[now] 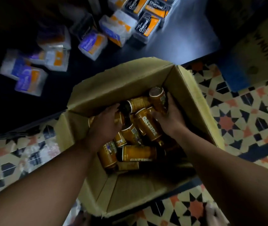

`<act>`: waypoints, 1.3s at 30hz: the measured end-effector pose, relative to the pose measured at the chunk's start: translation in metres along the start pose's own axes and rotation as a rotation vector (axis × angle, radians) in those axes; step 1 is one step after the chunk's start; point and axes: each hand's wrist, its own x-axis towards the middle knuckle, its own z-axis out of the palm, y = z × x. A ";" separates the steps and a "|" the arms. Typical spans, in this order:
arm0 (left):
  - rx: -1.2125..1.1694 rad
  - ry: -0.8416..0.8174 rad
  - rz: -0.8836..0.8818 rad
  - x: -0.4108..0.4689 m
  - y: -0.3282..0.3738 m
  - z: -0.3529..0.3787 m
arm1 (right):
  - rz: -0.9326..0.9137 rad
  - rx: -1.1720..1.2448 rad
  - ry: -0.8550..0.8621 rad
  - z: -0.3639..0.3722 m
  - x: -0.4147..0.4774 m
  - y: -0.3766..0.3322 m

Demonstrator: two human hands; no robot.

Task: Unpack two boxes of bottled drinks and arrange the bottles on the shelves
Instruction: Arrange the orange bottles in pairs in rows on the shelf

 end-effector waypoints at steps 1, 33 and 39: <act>0.082 -0.012 -0.008 0.005 -0.001 0.003 | -0.004 0.003 0.026 0.007 0.009 0.004; -0.630 0.259 0.030 -0.197 0.144 -0.189 | -0.184 0.444 -0.134 -0.131 -0.221 -0.144; -0.651 0.418 0.065 -0.301 0.221 -0.297 | -0.331 0.347 -0.089 -0.214 -0.342 -0.236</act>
